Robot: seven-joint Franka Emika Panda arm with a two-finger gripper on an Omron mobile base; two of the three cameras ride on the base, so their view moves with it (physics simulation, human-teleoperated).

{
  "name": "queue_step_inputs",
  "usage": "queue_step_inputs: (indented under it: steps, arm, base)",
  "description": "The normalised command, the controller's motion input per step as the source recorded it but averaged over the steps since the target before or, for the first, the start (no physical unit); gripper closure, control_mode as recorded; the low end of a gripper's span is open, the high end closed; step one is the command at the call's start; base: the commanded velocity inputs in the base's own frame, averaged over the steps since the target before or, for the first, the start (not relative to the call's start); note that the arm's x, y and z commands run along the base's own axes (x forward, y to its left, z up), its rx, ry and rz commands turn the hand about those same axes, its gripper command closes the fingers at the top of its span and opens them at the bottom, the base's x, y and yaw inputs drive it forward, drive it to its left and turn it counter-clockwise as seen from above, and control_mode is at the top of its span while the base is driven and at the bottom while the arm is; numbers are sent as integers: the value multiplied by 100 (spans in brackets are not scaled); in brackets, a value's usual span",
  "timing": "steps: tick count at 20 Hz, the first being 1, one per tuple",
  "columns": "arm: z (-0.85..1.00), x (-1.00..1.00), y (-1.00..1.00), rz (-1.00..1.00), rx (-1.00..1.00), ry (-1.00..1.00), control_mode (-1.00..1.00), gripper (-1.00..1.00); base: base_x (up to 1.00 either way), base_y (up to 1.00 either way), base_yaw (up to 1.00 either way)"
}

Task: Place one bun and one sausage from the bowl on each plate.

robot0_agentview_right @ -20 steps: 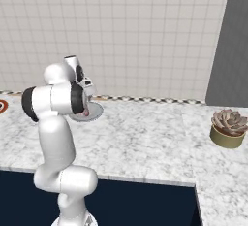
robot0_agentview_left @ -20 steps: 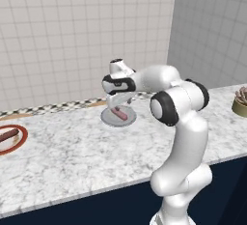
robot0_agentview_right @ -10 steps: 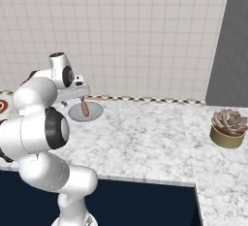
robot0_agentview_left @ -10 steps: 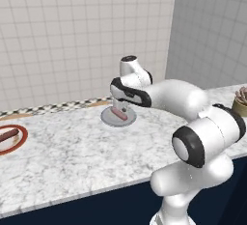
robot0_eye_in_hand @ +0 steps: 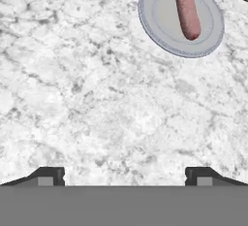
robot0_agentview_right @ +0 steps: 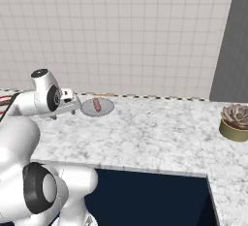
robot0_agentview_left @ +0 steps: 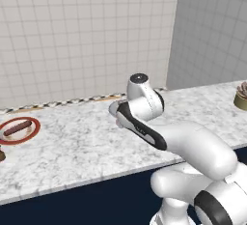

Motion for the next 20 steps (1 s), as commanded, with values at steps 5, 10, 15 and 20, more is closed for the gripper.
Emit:
queue_step_inputs:
  steps: [5, 10, 15, 20]
  arm:
    - [0, 0, 0, 0, 0, 0, 100, -100]
    - [0, 0, 0, 0, 0, 0, 100, -100]
    - [0, 0, 0, 0, 0, 0, 100, -100]
    - [0, 0, 0, 0, 0, 0, 100, -100]
  base:
    - [-45, 100, 1]
    - [0, 100, 0]
    - [14, 100, 0]
    - [59, 95, 0]
